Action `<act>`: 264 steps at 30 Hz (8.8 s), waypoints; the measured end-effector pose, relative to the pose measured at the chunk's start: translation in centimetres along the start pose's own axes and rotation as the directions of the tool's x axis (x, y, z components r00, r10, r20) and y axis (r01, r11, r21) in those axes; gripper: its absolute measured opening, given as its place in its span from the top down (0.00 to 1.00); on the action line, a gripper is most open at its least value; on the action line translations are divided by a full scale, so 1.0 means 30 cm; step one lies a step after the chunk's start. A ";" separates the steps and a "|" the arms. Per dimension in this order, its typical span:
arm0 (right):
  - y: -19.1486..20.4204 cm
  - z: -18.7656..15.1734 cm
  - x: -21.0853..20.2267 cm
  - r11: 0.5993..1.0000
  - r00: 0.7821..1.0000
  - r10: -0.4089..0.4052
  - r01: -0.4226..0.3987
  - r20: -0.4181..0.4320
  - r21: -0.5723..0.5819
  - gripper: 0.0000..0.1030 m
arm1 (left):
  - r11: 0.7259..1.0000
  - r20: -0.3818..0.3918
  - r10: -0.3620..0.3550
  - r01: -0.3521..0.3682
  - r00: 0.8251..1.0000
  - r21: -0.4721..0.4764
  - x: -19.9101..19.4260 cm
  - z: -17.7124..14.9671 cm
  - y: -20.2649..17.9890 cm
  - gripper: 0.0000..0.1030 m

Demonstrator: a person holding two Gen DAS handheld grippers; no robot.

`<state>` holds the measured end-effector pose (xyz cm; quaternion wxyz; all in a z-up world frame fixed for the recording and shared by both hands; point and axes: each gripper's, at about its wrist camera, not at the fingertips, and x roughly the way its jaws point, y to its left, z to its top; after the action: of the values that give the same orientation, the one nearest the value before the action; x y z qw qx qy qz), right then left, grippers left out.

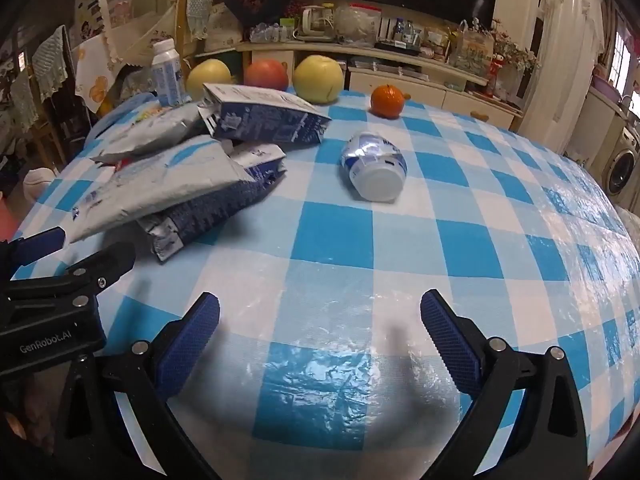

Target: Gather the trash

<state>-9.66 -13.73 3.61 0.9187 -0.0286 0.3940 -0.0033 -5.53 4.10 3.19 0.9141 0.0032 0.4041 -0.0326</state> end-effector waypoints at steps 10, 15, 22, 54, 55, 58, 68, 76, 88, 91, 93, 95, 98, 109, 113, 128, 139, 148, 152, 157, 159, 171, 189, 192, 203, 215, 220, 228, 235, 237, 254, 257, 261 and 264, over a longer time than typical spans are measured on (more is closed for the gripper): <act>-0.010 0.018 -0.265 0.997 0.973 0.003 -0.021 0.230 0.075 0.04 | 0.997 0.134 0.071 -0.075 0.988 0.030 -0.258 -0.049 0.095 0.03; -0.017 -0.015 -0.392 0.995 0.951 -0.036 0.006 0.307 0.099 0.04 | 0.998 0.174 0.056 -0.061 0.983 0.024 -0.353 -0.076 0.123 0.03; -0.019 -0.074 -0.524 0.990 0.920 -0.099 0.053 0.380 0.130 0.04 | 1.000 0.249 0.020 -0.023 0.968 0.009 -0.487 -0.084 0.149 0.03; 0.021 -0.209 -0.681 0.991 0.873 -0.135 0.106 0.468 0.088 0.04 | 1.000 0.417 0.002 -0.011 0.909 0.019 -0.719 -0.165 0.157 0.03; 0.021 -0.211 -0.678 0.991 0.874 -0.134 0.107 0.467 0.085 0.04 | 1.000 0.416 0.000 -0.008 0.909 0.019 -0.719 -0.164 0.157 0.03; 0.023 -0.213 -0.667 0.991 0.878 -0.133 0.111 0.461 0.074 0.04 | 1.000 0.414 -0.003 -0.005 0.910 0.020 -0.712 -0.165 0.154 0.03; 0.020 -0.210 -0.614 0.994 0.898 -0.107 0.099 0.427 0.040 0.04 | 0.998 0.400 -0.048 0.030 0.915 0.052 -0.654 -0.179 0.149 0.03; -0.016 -0.199 -0.543 0.999 0.930 -0.031 0.019 0.366 0.037 0.04 | 0.990 0.361 -0.119 0.086 0.925 0.108 -0.571 -0.186 0.150 0.03; -0.147 -0.139 -0.397 0.985 0.961 0.062 -0.102 0.269 0.138 0.04 | 0.979 0.253 -0.196 0.174 0.948 0.107 -0.410 -0.064 0.198 0.03; -0.163 -0.104 -0.343 0.984 0.965 0.070 -0.109 0.253 0.141 0.04 | 0.977 0.215 -0.211 0.206 0.954 0.045 -0.359 -0.008 0.204 0.03; -0.172 -0.079 -0.300 0.983 0.967 0.079 -0.116 0.242 0.142 0.04 | 0.977 0.183 -0.214 0.215 0.960 0.015 -0.322 0.036 0.194 0.03; -0.187 -0.056 -0.259 0.978 0.969 0.096 -0.134 0.228 0.158 0.04 | 0.979 0.162 -0.200 0.204 0.966 -0.003 -0.290 0.079 0.174 0.03; -0.231 -0.015 -0.186 0.961 0.970 0.130 -0.174 0.204 0.217 0.04 | 0.982 0.120 -0.184 0.187 0.976 -0.021 -0.223 0.154 0.137 0.03; -0.287 0.148 0.085 0.945 0.977 0.179 -0.203 0.115 0.256 0.04 | 0.990 -0.070 -0.121 0.115 0.990 -0.081 0.087 0.360 0.049 0.03; -0.315 0.198 0.191 0.935 0.975 0.207 -0.220 0.076 0.280 0.05 | 0.996 -0.133 -0.080 0.073 0.988 -0.055 0.175 0.402 0.019 0.03; -0.330 0.312 0.375 0.942 0.980 0.199 -0.194 0.010 0.273 0.05 | 0.998 -0.222 -0.048 0.038 0.974 -0.051 0.343 0.440 0.023 0.03; -0.301 0.319 0.421 0.963 0.984 0.167 -0.151 -0.056 0.222 0.40 | 0.999 -0.168 -0.022 0.014 0.986 -0.050 0.318 0.428 0.022 0.22; -0.329 0.299 0.390 0.957 0.982 0.184 -0.170 -0.039 0.234 0.62 | 0.997 -0.128 -0.033 0.024 0.991 -0.072 0.235 0.382 0.059 0.29; -0.340 0.287 0.360 0.955 0.981 0.193 -0.182 -0.026 0.236 0.65 | 0.994 -0.106 -0.065 0.055 0.992 -0.094 0.179 0.344 0.089 0.34; -0.337 0.262 0.305 0.957 0.980 0.199 -0.191 -0.014 0.220 0.66 | 0.987 -0.093 -0.111 0.099 0.989 -0.127 0.113 0.284 0.132 0.40; -0.332 0.253 0.278 0.959 0.980 0.200 -0.194 -0.008 0.205 0.67 | 0.984 -0.089 -0.125 0.113 0.988 -0.135 0.091 0.259 0.148 0.43; -0.261 0.208 0.120 0.962 0.972 0.231 -0.234 0.040 0.140 0.73 | 0.992 -0.123 -0.113 0.105 0.986 -0.070 0.030 0.093 0.169 0.35; -0.235 0.108 0.081 0.960 0.971 0.234 -0.223 -0.046 0.167 0.32 | 0.983 -0.072 0.022 -0.009 0.997 0.184 0.094 0.029 0.080 0.08; -0.210 0.092 0.082 0.975 0.978 0.195 -0.185 -0.071 0.120 0.25 | 0.986 -0.074 0.010 0.003 0.997 0.169 0.103 0.030 0.091 0.08; -0.197 0.037 0.126 0.997 0.986 0.077 -0.074 -0.147 0.031 0.36 | 0.989 -0.091 -0.039 0.051 0.995 0.139 0.111 0.023 0.115 0.26; -0.163 0.059 0.066 0.998 0.994 0.065 -0.063 -0.091 0.024 0.40 | 0.994 -0.088 -0.055 0.063 0.995 0.084 0.072 0.028 0.172 0.32; -0.140 0.093 -0.010 0.992 0.994 0.109 -0.107 -0.029 0.074 0.40 | 0.996 -0.053 -0.076 0.078 0.996 0.035 0.016 0.052 0.224 0.32; 0.056 0.189 -0.148 0.955 0.957 0.283 -0.288 0.069 0.075 0.40 | 0.996 0.026 -0.053 0.055 0.998 -0.076 -0.102 0.122 0.388 0.32; 0.446 0.312 -0.254 0.865 0.857 0.502 -0.498 0.116 -0.066 0.40 | 0.957 0.077 0.129 -0.104 0.989 -0.270 -0.221 0.153 0.709 0.32; 0.596 0.333 -0.270 0.820 0.816 0.570 -0.558 0.097 -0.127 0.40 | 0.929 0.072 0.187 -0.153 0.980 -0.338 -0.252 0.143 0.817 0.32; 1.405 0.350 -0.085 0.606 0.629 0.764 -0.776 -0.146 -0.173 0.24 | 0.597 -0.082 0.387 -0.318 0.918 -0.737 -0.342 -0.064 1.431 0.41; 1.403 0.338 -0.069 0.616 0.630 0.765 -0.776 -0.133 -0.135 0.17 | 0.573 -0.089 0.422 -0.341 0.902 -0.745 -0.351 -0.079 1.457 0.31; 1.344 0.324 -0.084 0.660 0.675 0.733 -0.735 -0.082 -0.154 0.15 | 0.583 -0.047 0.465 -0.346 0.884 -0.735 -0.368 -0.077 1.436 0.19; 1.292 0.302 -0.115 0.696 0.717 0.695 -0.688 -0.045 -0.205 0.15 | 0.619 0.020 0.479 -0.322 0.878 -0.716 -0.370 -0.046 1.399 0.16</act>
<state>-6.10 25.50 10.20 0.8513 0.0260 0.3571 0.3835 -11.38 46.65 9.62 0.8679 -0.2522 0.2765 0.3265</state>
